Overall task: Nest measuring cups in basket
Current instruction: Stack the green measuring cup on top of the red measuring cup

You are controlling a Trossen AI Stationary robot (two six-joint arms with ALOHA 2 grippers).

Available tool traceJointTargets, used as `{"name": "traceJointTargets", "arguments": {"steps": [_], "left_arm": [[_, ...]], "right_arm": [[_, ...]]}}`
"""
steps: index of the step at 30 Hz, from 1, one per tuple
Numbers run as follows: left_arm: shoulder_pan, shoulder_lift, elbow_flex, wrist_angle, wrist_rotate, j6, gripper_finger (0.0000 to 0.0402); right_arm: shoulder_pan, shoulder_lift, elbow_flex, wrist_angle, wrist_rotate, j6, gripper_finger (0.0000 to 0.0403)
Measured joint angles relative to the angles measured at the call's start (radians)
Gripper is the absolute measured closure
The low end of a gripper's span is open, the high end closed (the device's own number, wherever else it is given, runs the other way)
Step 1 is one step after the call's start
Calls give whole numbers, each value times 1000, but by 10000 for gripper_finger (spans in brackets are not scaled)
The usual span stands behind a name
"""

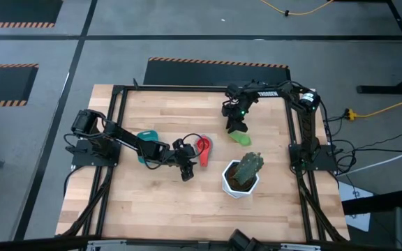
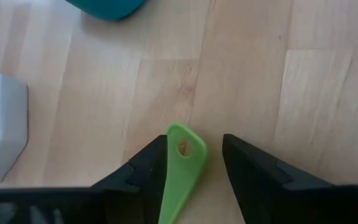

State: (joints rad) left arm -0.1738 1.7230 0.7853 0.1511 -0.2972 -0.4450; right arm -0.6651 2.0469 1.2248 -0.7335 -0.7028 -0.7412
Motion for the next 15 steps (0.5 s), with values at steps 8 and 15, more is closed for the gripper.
{"name": "traceJointTargets", "arguments": {"steps": [8,15], "left_arm": [[0,0,0,0,0,0,273],[0,0,0,0,0,0,273]], "right_arm": [[-4,2,0,-3,-2,1,258],[-3,3,-2,-7,2,3,301]]}}
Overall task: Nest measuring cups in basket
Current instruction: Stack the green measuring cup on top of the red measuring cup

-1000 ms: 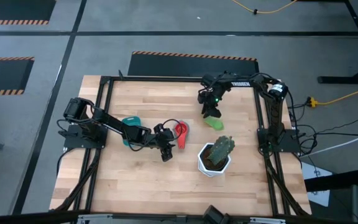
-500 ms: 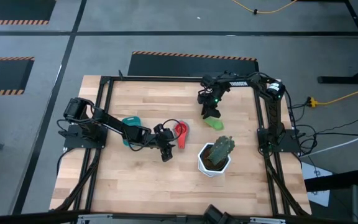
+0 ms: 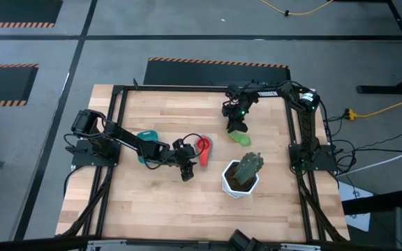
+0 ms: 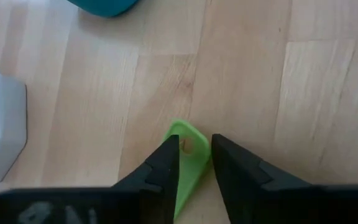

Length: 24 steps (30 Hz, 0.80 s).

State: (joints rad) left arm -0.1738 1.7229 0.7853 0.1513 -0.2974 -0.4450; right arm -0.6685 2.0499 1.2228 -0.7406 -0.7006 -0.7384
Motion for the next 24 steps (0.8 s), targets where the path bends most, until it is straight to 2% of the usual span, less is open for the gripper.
{"name": "traceJointTargets", "arguments": {"steps": [6,18,24], "left_arm": [[0,0,0,0,0,0,273],[0,0,0,0,0,0,273],[0,0,0,0,0,0,273]], "right_arm": [[4,0,0,-5,3,-1,323],[17,3,-4,-75,-51,-2,327],[20,3,-4,-129,-67,-3,363]]}}
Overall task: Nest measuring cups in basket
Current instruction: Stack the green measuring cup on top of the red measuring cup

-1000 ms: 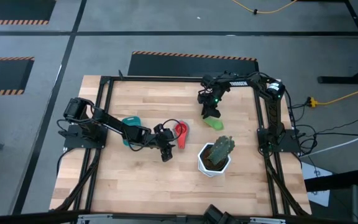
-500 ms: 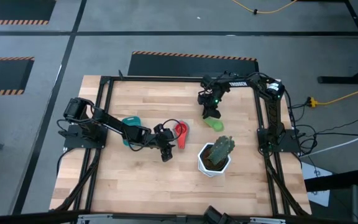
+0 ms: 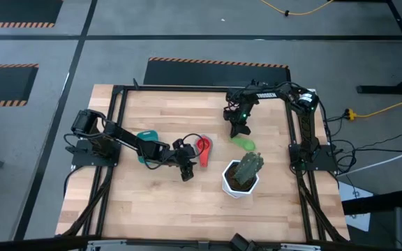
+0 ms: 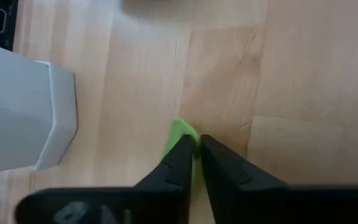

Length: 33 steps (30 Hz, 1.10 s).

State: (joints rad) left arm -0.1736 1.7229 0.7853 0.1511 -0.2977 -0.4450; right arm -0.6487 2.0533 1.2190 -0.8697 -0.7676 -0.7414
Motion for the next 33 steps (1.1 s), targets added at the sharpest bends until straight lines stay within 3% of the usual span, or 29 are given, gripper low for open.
{"name": "traceJointTargets", "arguments": {"steps": [4,23,33], "left_arm": [[0,0,0,0,0,0,273],[0,0,0,0,0,0,273],[0,0,0,0,0,1,273]], "right_arm": [[0,0,1,0,-4,0,394],[0,-2,6,2,-2,0,400],[0,-2,169,-43,25,0,402]]}}
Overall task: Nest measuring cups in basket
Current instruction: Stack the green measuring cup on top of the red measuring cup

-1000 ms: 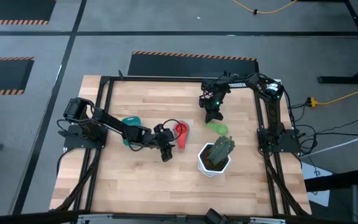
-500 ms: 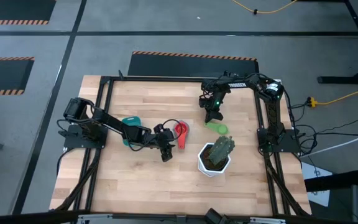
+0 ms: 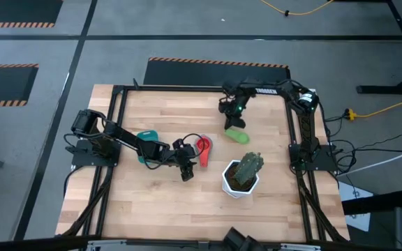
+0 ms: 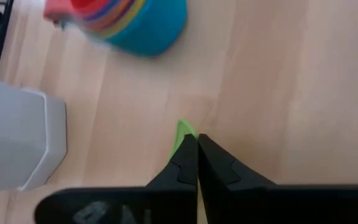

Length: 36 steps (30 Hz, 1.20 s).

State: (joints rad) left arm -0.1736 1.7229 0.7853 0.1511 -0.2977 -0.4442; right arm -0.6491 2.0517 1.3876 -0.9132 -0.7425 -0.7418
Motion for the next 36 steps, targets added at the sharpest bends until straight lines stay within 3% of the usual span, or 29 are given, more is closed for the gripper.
{"name": "traceJointTargets", "arguments": {"steps": [22,36], "left_arm": [[0,0,0,0,8,1,273],[-17,-119,0,-10,375,-18,273]], "right_arm": [[31,-1,569,-220,138,1,403],[155,-2,753,-220,148,3,403]]}}
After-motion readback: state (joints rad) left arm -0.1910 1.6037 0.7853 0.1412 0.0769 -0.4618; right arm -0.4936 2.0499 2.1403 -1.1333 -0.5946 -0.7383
